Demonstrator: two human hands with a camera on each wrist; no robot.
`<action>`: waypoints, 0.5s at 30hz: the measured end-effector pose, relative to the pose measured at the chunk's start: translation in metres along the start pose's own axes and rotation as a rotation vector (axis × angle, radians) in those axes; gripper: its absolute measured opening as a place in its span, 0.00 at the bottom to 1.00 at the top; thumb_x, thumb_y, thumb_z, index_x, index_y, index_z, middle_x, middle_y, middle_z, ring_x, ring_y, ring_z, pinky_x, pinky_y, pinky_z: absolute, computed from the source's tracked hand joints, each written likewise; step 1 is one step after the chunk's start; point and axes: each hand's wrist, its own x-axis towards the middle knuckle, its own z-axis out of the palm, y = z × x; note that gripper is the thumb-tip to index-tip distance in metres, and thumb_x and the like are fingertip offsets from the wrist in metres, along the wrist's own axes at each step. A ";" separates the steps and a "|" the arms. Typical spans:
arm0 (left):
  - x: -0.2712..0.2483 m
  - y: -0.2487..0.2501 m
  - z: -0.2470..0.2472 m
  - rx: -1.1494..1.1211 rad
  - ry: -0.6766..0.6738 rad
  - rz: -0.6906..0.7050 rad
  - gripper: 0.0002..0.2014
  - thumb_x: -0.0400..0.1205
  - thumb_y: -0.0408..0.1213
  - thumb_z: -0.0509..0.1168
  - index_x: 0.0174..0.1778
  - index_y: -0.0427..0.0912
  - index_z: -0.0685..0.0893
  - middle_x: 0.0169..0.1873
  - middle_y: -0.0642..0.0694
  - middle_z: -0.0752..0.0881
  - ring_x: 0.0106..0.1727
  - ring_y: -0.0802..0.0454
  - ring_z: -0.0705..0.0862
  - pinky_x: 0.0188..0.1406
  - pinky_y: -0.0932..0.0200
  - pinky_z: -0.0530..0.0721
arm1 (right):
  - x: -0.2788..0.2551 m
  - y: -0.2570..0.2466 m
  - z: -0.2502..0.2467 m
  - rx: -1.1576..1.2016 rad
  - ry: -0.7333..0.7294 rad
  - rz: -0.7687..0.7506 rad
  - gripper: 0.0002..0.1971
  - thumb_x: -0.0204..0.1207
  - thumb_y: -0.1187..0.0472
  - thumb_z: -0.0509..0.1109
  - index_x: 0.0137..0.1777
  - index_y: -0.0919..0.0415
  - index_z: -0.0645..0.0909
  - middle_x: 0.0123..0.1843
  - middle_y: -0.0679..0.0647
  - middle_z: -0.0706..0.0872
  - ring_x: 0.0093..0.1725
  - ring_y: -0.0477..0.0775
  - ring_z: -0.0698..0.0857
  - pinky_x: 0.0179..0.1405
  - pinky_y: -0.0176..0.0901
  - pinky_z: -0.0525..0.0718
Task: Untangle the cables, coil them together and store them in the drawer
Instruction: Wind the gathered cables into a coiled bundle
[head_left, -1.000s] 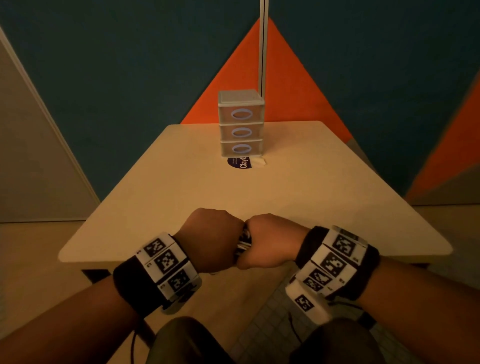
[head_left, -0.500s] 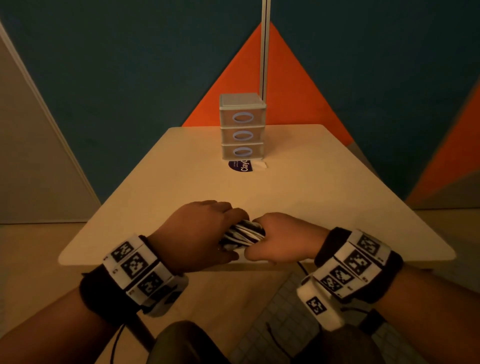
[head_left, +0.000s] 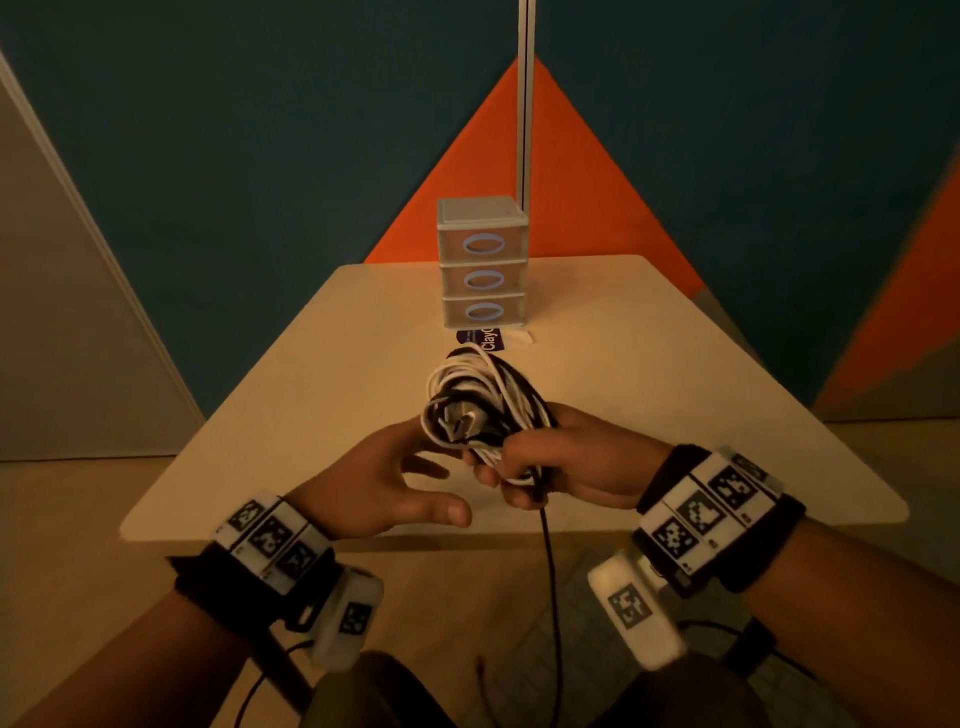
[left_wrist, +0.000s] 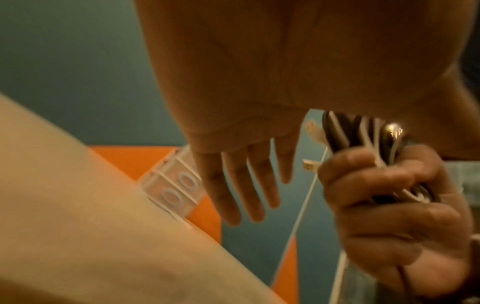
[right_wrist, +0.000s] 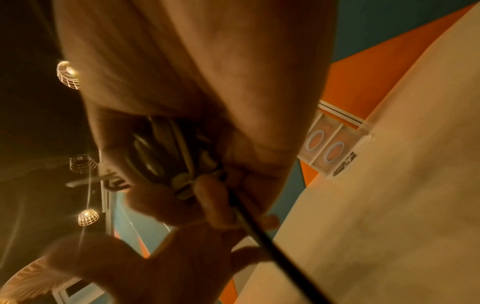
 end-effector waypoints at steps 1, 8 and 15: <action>0.002 0.007 0.005 -0.089 -0.049 0.042 0.25 0.71 0.60 0.77 0.64 0.62 0.85 0.58 0.59 0.89 0.61 0.58 0.87 0.62 0.56 0.84 | 0.001 0.002 0.004 0.016 -0.057 -0.015 0.15 0.71 0.65 0.68 0.59 0.65 0.82 0.44 0.57 0.82 0.35 0.53 0.79 0.32 0.42 0.75; 0.013 0.032 0.022 -0.617 -0.316 0.164 0.20 0.83 0.43 0.69 0.71 0.49 0.79 0.51 0.57 0.91 0.44 0.59 0.91 0.49 0.52 0.91 | 0.008 0.010 0.020 0.246 -0.311 -0.009 0.17 0.71 0.63 0.68 0.60 0.65 0.81 0.42 0.57 0.84 0.43 0.64 0.72 0.32 0.41 0.82; 0.015 0.045 0.031 -0.682 0.110 0.143 0.20 0.76 0.49 0.76 0.59 0.41 0.85 0.54 0.37 0.90 0.48 0.37 0.92 0.30 0.51 0.89 | 0.007 0.003 0.018 0.192 -0.263 -0.004 0.18 0.72 0.53 0.73 0.57 0.64 0.83 0.52 0.71 0.80 0.45 0.68 0.80 0.35 0.46 0.87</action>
